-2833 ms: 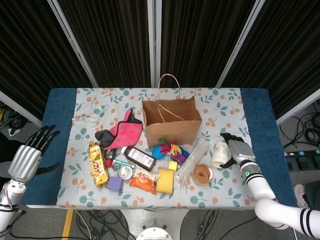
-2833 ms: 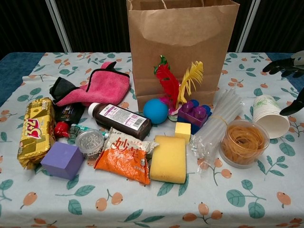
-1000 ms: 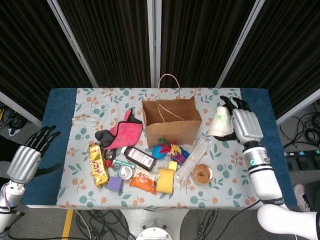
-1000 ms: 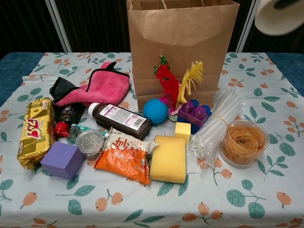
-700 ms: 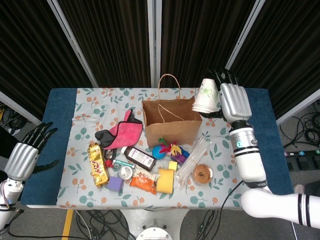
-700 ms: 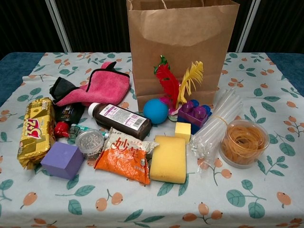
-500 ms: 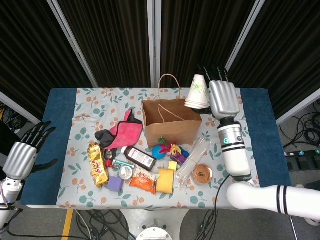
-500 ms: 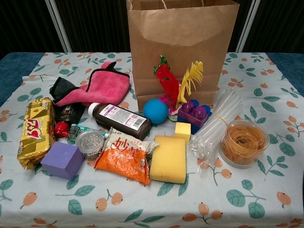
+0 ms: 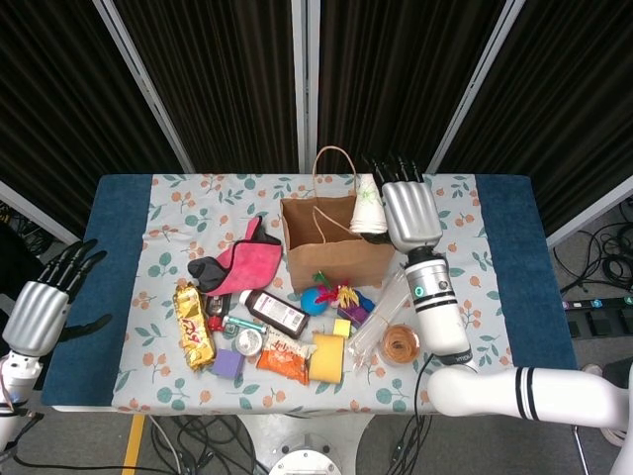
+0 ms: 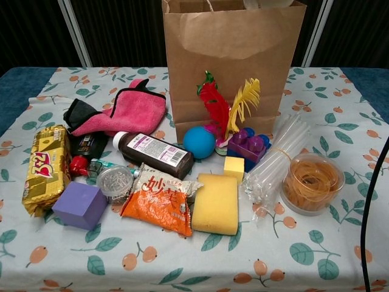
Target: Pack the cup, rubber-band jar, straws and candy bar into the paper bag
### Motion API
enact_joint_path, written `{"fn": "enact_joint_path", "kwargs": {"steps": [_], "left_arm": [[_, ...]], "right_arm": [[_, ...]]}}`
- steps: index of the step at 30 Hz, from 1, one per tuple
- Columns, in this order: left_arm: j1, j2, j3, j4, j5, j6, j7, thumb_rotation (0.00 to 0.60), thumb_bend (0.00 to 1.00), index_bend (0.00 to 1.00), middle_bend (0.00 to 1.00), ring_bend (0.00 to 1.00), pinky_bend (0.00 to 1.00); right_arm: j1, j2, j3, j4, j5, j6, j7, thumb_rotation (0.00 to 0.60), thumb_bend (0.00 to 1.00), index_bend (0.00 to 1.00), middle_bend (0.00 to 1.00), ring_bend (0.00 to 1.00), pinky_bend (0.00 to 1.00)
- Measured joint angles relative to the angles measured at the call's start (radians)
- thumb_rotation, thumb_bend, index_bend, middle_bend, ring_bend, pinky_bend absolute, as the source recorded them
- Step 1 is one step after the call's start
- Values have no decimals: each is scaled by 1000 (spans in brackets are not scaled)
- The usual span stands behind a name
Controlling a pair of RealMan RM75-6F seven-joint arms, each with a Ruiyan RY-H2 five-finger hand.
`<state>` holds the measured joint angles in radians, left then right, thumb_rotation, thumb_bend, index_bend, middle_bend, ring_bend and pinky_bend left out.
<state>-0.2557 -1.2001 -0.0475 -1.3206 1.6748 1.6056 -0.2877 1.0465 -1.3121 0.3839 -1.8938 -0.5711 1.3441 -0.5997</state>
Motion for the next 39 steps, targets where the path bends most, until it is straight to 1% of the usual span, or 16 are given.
{"fn": "enact_joint_path", "kwargs": {"steps": [2, 5, 12, 17, 19, 22, 24, 28, 34, 39], "left_arm": [[2, 0, 1, -1, 1, 3, 2, 600, 30, 155, 164, 84, 200], [4, 3, -1, -2, -5, 3, -3, 600, 30, 155, 164, 84, 200], [5, 10, -4, -9, -4, 6, -7, 600, 30, 155, 165, 84, 200], [5, 7, -3, -13, -3, 8, -9, 600, 30, 155, 165, 85, 200], [5, 5, -2, -15, 0, 8, -8, 600, 30, 155, 165, 84, 200], [5, 3, 0, -17, 7, 11, -3, 600, 30, 155, 165, 84, 200], [5, 2, 1, -18, 9, 13, -1, 600, 30, 155, 165, 84, 200], [7, 4, -3, -15, 0, 13, -7, 600, 31, 155, 165, 84, 200], [-7, 3, -17, -1, -11, 1, -29, 600, 30, 155, 165, 84, 200], [-22, -7, -25, 15, -17, -15, -41, 600, 31, 155, 165, 84, 200]], "right_arm": [[-2, 1, 0, -3, 2, -10, -4, 600, 0, 8, 52, 0, 0], [-5, 4, 6, -8, 10, -26, -4, 600, 0, 0, 36, 0, 0], [-21, 13, 12, -24, -3, -29, 3, 600, 0, 0, 37, 0, 0], [-43, 37, 17, -67, -19, -24, 16, 600, 0, 0, 42, 0, 0], [-52, 50, 18, -88, -39, -15, 20, 600, 0, 0, 49, 0, 0], [-58, 54, 18, -85, -82, 16, 10, 600, 0, 0, 53, 0, 0], [-56, 45, 19, -66, -92, 34, -1, 600, 0, 0, 53, 0, 0], [-38, 6, 18, 10, -84, 48, -51, 600, 0, 0, 52, 0, 0], [-9, -72, -15, 151, -84, 61, -155, 600, 0, 0, 47, 0, 0], [10, -130, -34, 226, -90, 63, -217, 600, 0, 0, 44, 0, 0]]}}
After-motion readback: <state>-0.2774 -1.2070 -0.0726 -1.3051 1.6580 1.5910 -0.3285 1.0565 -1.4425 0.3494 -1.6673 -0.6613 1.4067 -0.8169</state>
